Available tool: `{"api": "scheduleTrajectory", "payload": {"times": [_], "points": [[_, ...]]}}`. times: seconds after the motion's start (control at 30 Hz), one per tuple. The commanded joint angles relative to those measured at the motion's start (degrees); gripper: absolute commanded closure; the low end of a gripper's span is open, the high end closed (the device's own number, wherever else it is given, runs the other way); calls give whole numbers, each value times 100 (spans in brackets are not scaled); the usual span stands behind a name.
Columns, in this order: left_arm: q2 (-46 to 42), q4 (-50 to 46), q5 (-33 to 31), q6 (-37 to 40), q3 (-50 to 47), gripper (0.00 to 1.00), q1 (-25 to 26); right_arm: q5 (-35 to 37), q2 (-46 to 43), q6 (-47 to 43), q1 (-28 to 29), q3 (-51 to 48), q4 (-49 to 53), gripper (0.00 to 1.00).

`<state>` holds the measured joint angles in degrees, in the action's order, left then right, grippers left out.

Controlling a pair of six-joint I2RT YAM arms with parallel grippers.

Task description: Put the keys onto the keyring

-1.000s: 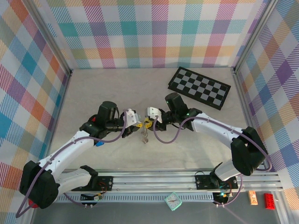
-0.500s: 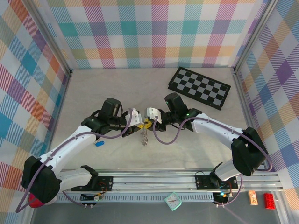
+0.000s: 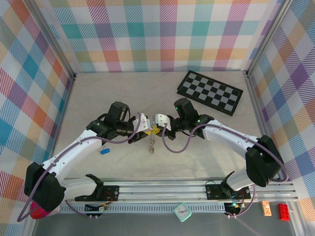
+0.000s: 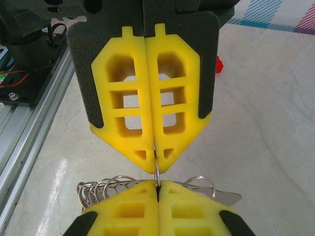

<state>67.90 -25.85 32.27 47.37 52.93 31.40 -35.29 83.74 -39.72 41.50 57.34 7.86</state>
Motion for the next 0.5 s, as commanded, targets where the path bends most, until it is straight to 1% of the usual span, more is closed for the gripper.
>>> {"api": "scheduleTrajectory", "payload": {"times": [0.0, 0.1, 0.2, 0.27, 0.3, 0.4, 0.47], "points": [[14, 82, 298, -65, 246, 100, 59, -171, -60, -27, 52, 67, -104, 96], [0, 135, 371, -132, 219, 100, 53, -145, -51, 5, 51, 10, -182, 100], [-20, 225, 410, -222, 151, 100, 35, -219, -51, 103, 26, -84, -303, 100], [-59, 379, 394, -341, 1, 88, -18, -371, -69, 291, -51, -204, -553, 100], [-108, 498, 422, -400, -116, 84, -73, -434, -77, 389, -94, -267, -694, 100], [-308, 937, 540, -665, -549, 79, -223, -577, -104, 556, -185, -403, -944, 100], [-447, 1481, 564, -862, -836, 78, -287, -643, -96, 604, -212, -455, -1023, 100]]}}
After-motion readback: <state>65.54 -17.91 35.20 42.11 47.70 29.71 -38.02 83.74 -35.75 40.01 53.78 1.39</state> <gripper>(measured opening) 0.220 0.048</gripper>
